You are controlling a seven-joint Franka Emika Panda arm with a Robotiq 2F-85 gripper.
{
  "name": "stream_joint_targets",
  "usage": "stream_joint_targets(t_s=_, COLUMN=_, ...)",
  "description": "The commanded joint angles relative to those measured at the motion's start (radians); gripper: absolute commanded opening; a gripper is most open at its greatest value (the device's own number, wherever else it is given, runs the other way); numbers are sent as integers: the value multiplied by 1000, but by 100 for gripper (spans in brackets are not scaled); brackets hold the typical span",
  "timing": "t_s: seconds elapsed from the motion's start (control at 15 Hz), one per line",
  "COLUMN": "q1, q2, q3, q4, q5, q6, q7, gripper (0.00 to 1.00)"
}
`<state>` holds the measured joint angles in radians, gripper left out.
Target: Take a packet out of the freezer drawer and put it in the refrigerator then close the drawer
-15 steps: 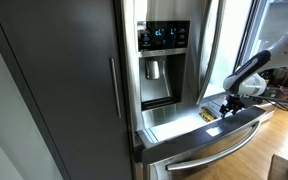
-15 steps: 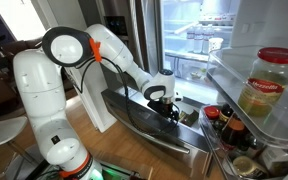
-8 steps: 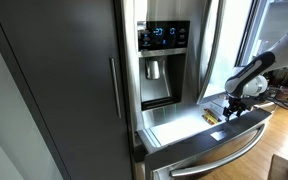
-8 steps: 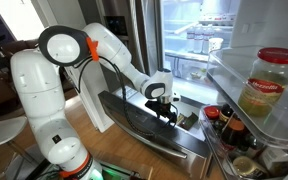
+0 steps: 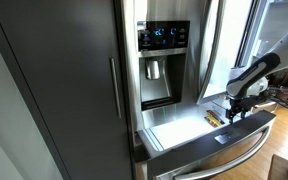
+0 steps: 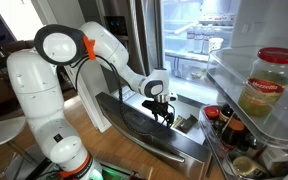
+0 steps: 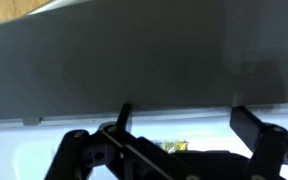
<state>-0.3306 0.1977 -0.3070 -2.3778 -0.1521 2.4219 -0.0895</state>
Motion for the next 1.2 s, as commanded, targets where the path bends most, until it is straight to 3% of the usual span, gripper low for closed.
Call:
stream_joint_targets(t_s=0.0, q1=17, q2=-23, q3=-42, q4=-45, q5=-111, q6=-32, q7=80, gripper=100)
stream_joint_targets(t_s=0.27, q1=15, q2=-67, q3=-41, q4=-67, q5=-131, q6=8, q7=107, gripper=100)
stream_joint_targets(t_s=0.47, q1=5, q2=-98, q3=-23, q4=-56, q5=-36, q6=72, q7=71, gripper=100)
stream_joint_targets(t_s=0.53, q1=14, q2=-58, q3=-29, q4=-32, q5=-79, q6=30, q7=86, gripper=100)
stream_joint_targets(t_s=1.0, q1=13, q2=-87, q3=-27, q4=-33, q5=-55, q6=48, q7=87, gripper=100)
stream_joint_targets(t_s=1.13, q1=17, q2=-24, q3=-18, q4=19, q5=-58, q6=60, q7=62, gripper=100)
